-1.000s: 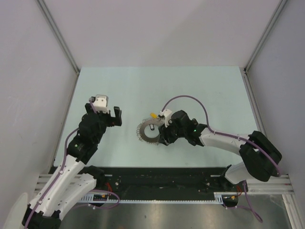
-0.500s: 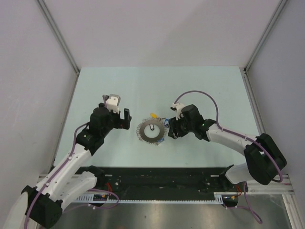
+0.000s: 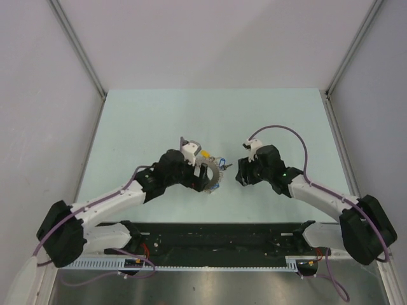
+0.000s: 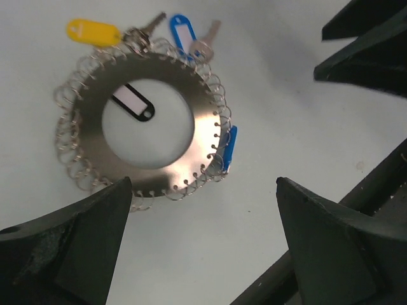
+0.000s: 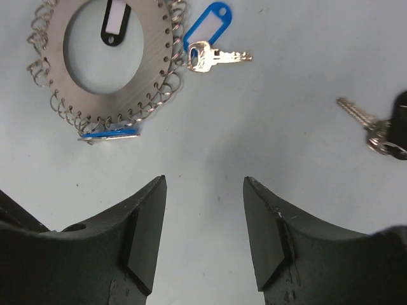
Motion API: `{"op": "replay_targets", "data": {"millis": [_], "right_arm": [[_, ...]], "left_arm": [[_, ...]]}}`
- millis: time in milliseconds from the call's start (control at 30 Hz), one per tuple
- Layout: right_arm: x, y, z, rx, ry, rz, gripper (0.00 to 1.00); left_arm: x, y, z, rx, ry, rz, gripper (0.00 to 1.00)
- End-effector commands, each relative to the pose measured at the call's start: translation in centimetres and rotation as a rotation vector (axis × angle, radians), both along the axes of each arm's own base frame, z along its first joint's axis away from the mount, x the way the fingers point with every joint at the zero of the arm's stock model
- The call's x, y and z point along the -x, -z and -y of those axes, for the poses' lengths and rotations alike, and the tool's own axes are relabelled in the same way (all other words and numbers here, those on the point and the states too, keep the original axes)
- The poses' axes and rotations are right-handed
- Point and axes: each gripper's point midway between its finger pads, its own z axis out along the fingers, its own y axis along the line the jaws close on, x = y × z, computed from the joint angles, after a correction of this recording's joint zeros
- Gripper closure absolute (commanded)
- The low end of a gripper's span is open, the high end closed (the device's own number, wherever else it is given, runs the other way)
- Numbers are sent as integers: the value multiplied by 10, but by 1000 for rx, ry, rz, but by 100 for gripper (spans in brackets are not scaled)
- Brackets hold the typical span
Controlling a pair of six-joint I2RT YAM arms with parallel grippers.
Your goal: Put the keys on the keyring
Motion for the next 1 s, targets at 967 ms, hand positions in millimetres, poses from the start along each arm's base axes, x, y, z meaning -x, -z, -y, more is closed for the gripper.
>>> {"op": "replay_targets", "data": {"millis": [967], "right_arm": [[-12, -58, 29, -129, 128, 278, 41]], "left_arm": [[-15, -4, 99, 77, 43, -68, 0]]}}
